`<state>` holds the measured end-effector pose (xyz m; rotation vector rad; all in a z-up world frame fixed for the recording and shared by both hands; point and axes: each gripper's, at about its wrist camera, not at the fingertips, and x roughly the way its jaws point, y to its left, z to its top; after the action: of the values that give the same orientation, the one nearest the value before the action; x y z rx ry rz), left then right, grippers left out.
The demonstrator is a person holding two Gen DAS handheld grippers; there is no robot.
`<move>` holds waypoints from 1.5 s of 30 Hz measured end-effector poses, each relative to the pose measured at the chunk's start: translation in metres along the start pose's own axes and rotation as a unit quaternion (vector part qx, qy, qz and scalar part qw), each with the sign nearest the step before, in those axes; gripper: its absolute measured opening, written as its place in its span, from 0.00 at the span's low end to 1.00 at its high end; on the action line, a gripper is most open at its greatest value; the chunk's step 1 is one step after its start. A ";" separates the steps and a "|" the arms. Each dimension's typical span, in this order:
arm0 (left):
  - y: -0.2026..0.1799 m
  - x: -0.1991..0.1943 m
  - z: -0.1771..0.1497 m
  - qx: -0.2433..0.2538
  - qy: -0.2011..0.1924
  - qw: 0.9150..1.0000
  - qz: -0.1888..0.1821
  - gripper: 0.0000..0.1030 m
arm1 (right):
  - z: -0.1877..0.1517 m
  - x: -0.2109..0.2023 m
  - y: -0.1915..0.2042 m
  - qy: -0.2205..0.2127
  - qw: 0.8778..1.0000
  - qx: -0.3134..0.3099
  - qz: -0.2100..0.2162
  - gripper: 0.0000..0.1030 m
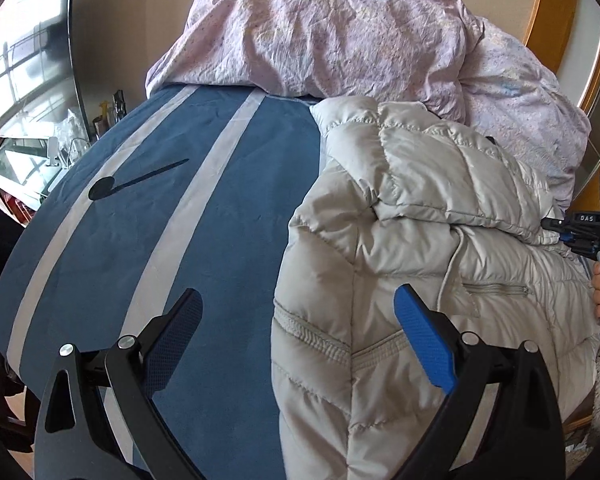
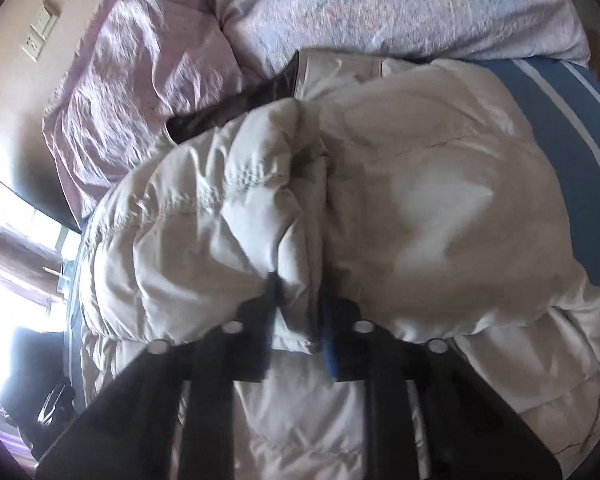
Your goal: Fold large clothes
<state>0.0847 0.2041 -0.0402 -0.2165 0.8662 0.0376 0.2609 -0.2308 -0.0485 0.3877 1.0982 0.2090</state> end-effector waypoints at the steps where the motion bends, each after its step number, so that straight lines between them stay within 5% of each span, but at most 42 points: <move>1: 0.000 0.001 0.000 0.000 0.003 1.000 -0.003 0.95 | -0.001 -0.002 -0.002 0.003 1.000 0.000 0.001 0.41; 5: 0.006 0.000 -0.006 -0.005 0.015 1.000 -0.024 0.95 | -0.012 -0.033 -0.013 -0.017 1.000 -0.003 0.025 0.83; 10: 0.021 0.003 -0.014 -0.031 0.039 0.998 -0.043 0.95 | -0.032 -0.081 -0.046 -0.028 0.999 0.000 0.032 0.89; 17: 0.036 0.005 -0.030 -0.061 0.070 0.992 -0.089 0.95 | -0.065 -0.127 -0.127 -0.010 0.999 0.049 -0.006 0.89; 25: 0.042 0.005 -0.049 -0.094 0.094 0.979 -0.153 0.87 | -0.111 -0.134 -0.201 0.039 0.990 0.126 0.047 0.89; 31: 0.036 0.000 -0.062 -0.102 0.104 0.971 -0.192 0.84 | -0.137 -0.126 -0.214 0.062 0.983 0.131 0.113 0.89; 36: 0.029 -0.002 -0.072 -0.119 0.120 0.958 -0.231 0.77 | -0.146 -0.119 -0.211 0.069 0.981 0.124 0.129 0.84; 45: 0.020 -0.006 -0.085 -0.137 0.124 0.949 -0.256 0.68 | -0.163 -0.119 -0.213 0.073 0.977 0.109 0.168 0.75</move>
<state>0.0147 0.2070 -0.0926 -0.7147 1.0325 -0.3634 0.0563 -0.4348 -0.1018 0.7652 1.2006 0.4228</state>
